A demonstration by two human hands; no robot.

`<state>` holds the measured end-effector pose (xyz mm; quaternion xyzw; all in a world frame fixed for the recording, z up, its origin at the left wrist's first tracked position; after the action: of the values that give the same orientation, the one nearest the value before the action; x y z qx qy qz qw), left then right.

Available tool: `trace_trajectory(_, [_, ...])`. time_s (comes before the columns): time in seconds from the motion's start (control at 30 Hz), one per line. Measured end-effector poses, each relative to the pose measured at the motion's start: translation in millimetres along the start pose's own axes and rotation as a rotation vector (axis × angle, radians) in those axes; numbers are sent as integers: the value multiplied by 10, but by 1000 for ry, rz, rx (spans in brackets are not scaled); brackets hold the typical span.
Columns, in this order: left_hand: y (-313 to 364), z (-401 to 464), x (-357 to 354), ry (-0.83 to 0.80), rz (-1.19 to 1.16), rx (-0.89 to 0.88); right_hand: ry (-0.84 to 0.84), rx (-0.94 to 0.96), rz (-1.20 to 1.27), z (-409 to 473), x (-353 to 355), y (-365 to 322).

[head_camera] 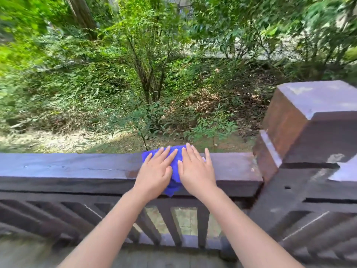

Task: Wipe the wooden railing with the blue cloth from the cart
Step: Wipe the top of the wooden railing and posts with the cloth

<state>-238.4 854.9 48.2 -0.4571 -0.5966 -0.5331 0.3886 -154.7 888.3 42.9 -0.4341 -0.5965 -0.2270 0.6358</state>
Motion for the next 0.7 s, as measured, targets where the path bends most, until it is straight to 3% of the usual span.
trace_trajectory(0.07, [381,158,-127,-35,37,-58,-16,-55,1,-143,59,425])
trace_trajectory(0.17, [693,350,-188,-32,56,-1,-73,-67,89,-265,132,858])
trace_trajectory(0.33, [913,394,-232,55,42,20,62,-178,-20,-402,298,1203])
trace_trajectory(0.57, [708,303,-199,77,90,-30,174,-260,-72,-396,314,1162])
trace_trajectory(0.7, [229,123,-74,108,118,7,134,-280,-48,-279,197,940])
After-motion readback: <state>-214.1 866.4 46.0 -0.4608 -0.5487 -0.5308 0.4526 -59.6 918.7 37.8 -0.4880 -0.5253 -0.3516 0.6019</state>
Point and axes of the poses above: each hand's wrist, its own z-axis towards the middle knuckle, its own x-axis out of the back of the hand, y = z × x, the point moved 10 cm from there along z, towards the middle knuckle, and after that the axes turned 13 degrees about -y, right-handed, at the moved point
